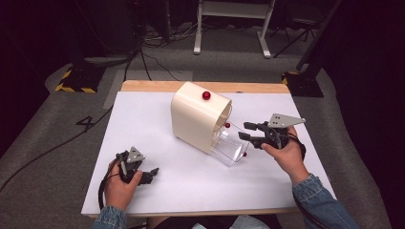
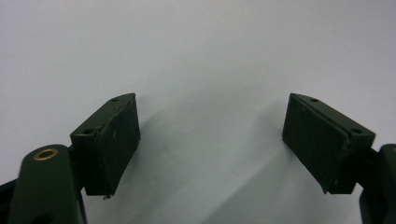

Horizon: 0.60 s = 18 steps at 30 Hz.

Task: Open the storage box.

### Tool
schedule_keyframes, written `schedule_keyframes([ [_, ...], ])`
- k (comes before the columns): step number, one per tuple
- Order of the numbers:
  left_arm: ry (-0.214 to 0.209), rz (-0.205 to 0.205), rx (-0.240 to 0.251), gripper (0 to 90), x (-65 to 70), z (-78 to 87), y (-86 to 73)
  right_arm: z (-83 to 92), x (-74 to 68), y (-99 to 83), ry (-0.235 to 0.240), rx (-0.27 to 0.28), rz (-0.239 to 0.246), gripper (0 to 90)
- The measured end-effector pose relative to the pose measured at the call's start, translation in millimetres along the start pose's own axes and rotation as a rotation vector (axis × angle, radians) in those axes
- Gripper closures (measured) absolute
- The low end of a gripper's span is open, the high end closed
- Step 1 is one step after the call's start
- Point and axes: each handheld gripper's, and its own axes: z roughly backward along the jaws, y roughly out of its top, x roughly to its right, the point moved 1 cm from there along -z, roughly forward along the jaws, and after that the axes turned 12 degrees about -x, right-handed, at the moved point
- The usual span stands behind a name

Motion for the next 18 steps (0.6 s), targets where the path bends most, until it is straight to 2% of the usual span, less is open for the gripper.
schedule_keyframes([
  [11,0.004,0.0,0.001,19.2,0.6,0.1,-0.4,-32.9,1.4,11.4,0.035,-0.002,0.021,56.0],
  [18,0.004,0.001,0.002,19.3,0.6,0.1,-0.4,-38.0,-2.5,13.5,0.026,0.032,0.034,67.9],
])
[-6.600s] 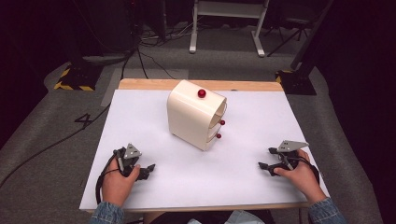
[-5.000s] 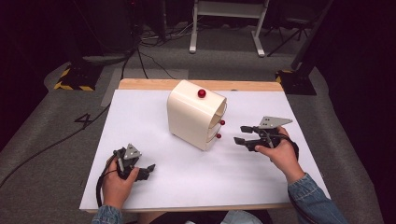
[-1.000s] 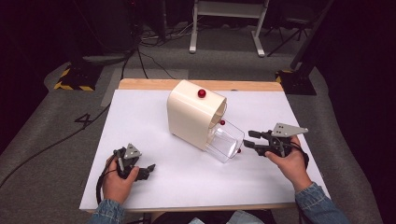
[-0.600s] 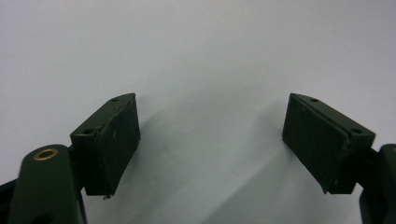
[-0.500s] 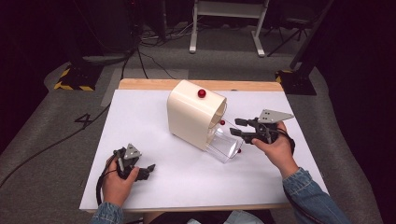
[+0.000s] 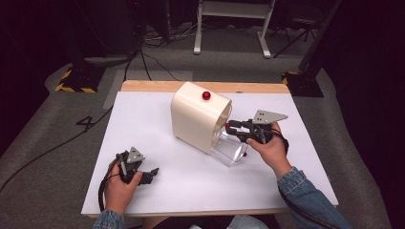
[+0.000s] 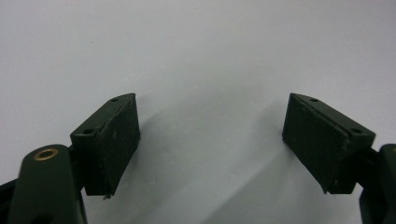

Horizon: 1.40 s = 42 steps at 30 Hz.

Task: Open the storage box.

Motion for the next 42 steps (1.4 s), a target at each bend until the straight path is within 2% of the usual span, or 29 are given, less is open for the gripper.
schedule_keyframes([
  [3,-0.001,-0.001,0.001,19.3,-0.3,-0.1,0.1,-0.9,-1.5,1.7,-0.008,-0.005,0.01,73.7],
  [7,-0.004,0.001,0.0,19.2,-0.3,-0.1,0.1,-0.9,-1.0,1.7,-0.007,-0.002,-0.005,74.5],
  [22,-0.005,0.003,-0.001,19.2,-0.3,-0.1,0.2,2.1,-1.9,1.0,-0.016,0.012,0.009,75.0],
  [42,-0.009,0.006,-0.003,19.2,-0.6,-0.1,0.6,43.5,-5.9,-17.6,-0.034,0.013,-0.006,75.1],
])
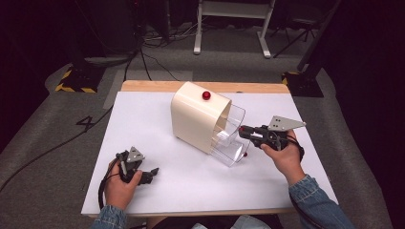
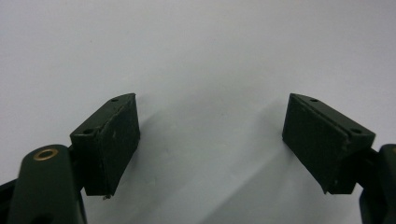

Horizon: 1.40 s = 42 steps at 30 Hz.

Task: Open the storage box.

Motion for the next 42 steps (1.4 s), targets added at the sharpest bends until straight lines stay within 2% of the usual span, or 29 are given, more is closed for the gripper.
schedule_keyframes([
  [13,0.0,0.001,0.001,19.2,0.1,0.0,0.0,20.0,-3.6,-12.3,-0.008,-0.004,-0.013,75.0],
  [24,0.001,0.0,0.001,19.2,0.2,-0.1,-0.1,19.0,0.6,-25.8,-0.001,-0.027,-0.039,73.8],
  [28,0.001,0.0,0.001,19.2,0.2,-0.1,-0.1,17.8,2.5,-29.3,-0.032,-0.042,-0.043,63.9],
  [42,0.004,-0.003,0.003,19.2,0.0,-0.1,-0.1,17.4,3.9,-37.5,-0.062,-0.062,-0.043,52.8],
])
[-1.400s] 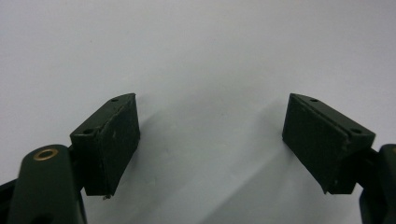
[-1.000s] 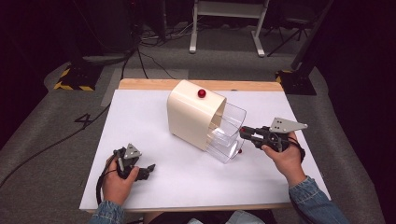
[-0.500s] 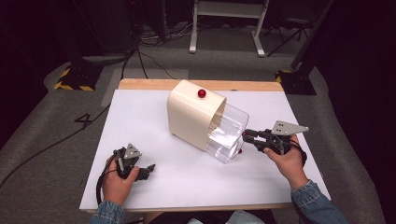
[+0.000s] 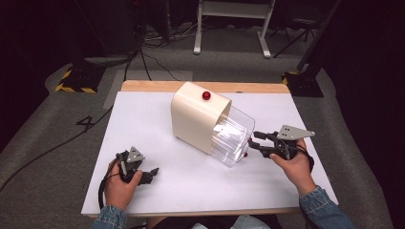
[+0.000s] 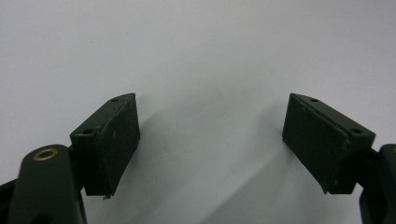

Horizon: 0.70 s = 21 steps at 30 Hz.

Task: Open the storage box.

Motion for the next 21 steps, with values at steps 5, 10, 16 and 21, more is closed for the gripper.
schedule_keyframes([
  [5,0.0,-0.001,-0.001,19.2,0.0,0.1,-0.1,9.4,1.0,-3.0,-0.015,0.001,0.003,50.1],
  [10,0.0,-0.001,-0.001,19.2,0.1,0.1,-0.1,24.0,4.7,-8.7,-0.034,-0.002,-0.007,48.8],
  [16,0.0,-0.001,-0.001,19.2,-0.1,0.2,-0.1,42.7,10.7,-20.2,-0.06,-0.011,-0.039,42.6],
  [21,0.0,0.0,-0.002,19.2,0.0,0.3,-0.1,57.0,16.4,-36.0,-0.084,-0.061,-0.077,39.2],
])
